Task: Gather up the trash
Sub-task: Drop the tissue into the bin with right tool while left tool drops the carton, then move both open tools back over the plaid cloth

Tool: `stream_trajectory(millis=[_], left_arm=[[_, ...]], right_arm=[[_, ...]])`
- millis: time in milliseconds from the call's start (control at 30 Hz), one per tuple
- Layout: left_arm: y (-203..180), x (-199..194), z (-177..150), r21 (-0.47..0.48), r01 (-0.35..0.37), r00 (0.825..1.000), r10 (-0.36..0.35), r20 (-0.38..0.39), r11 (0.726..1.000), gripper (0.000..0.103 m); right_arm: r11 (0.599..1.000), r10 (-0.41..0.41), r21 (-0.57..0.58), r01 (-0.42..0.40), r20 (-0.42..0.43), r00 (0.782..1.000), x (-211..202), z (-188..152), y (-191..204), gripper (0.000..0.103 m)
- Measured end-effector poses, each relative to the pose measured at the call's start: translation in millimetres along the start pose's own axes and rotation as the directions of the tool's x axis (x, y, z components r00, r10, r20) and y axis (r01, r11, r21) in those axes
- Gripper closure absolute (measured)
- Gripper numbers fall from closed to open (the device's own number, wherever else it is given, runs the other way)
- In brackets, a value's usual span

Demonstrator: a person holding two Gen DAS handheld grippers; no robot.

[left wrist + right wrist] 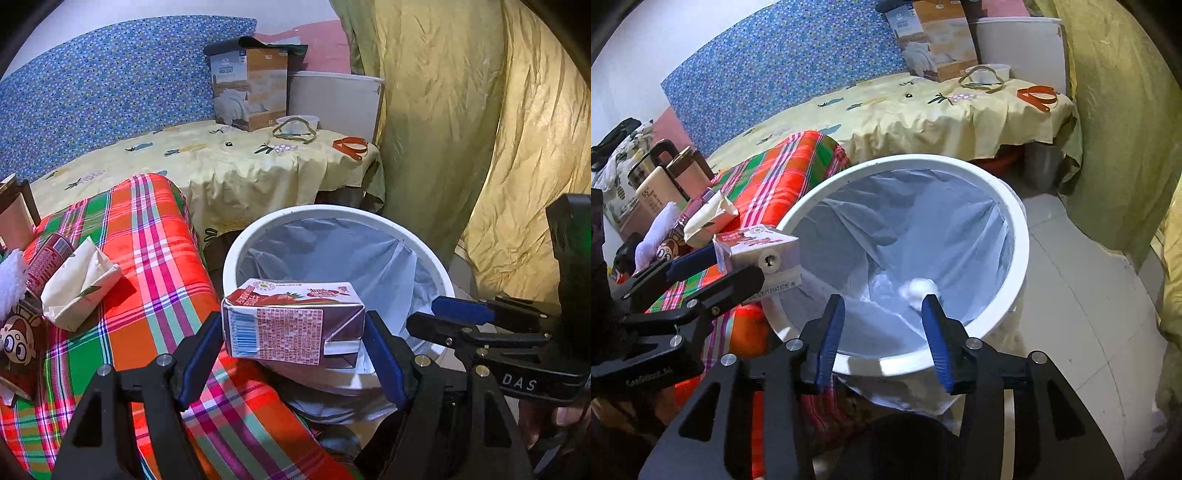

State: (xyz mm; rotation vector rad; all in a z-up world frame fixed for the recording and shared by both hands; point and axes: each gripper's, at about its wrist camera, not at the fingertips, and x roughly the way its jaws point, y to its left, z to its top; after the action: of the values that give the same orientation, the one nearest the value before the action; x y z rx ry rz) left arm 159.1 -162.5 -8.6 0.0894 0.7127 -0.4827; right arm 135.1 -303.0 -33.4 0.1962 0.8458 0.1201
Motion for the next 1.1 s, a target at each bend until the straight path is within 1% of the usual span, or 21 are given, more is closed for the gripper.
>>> stream_trajectory(millis=[467, 700, 867, 1100], left_arm=[[1, -3, 4, -0.014, 0.021, 0.999, -0.021, 0.048, 1.000, 0.024], [8, -17, -1, -0.045, 0.019, 0.998, -0.016, 0.064, 0.999, 0.024], [20, -35, -12, -0.085, -0.012, 0.997, 0.018, 0.077, 0.996, 0.024], [47, -61, -33, -0.160, -0.092, 0.992, 0.105, 0.076, 0.983, 0.024]], right_arm=[[1.000, -0.012, 0.002, 0.012, 0.027, 1.000, -8, 1, -1, 0.056], [1.000, -0.006, -0.010, 0.007, 0.043, 0.999, -15, 0, 6, 0.056], [0.999, 0.018, -0.033, -0.016, 0.056, 0.998, -21, -1, 18, 0.056], [0.993, 0.078, -0.091, -0.072, 0.065, 0.995, -25, -4, 44, 0.056]])
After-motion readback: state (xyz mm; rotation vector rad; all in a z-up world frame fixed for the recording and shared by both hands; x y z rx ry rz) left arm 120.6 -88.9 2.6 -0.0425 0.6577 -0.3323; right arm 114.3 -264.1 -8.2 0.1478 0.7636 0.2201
